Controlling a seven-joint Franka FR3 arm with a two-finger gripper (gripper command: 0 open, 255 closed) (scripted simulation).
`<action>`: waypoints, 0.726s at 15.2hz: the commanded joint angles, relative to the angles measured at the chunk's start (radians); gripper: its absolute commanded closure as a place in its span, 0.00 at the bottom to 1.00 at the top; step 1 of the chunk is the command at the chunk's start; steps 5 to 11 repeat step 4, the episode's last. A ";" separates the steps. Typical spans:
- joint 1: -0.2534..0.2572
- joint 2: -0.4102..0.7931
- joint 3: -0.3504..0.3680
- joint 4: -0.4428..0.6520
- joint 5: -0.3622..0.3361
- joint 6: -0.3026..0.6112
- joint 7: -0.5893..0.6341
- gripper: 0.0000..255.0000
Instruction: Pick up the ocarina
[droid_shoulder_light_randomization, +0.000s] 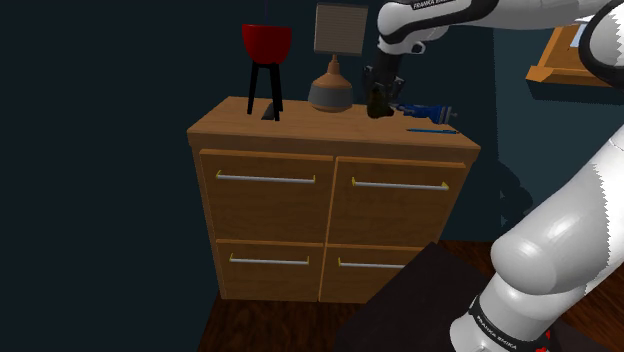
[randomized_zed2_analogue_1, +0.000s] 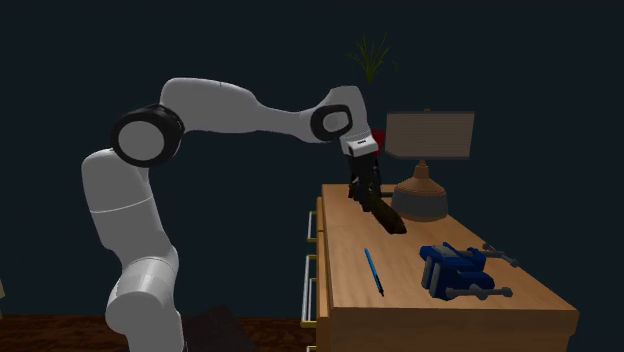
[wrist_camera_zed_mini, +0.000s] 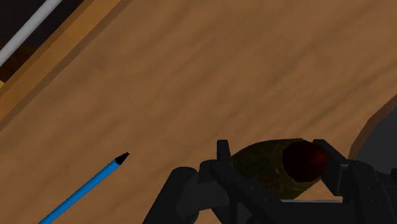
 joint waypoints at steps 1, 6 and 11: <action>-0.001 0.001 -0.001 0.031 0.001 -0.029 -0.004 1.00; -0.001 0.003 -0.001 0.048 0.002 -0.045 -0.005 1.00; -0.001 0.003 -0.001 0.048 0.002 -0.045 -0.005 1.00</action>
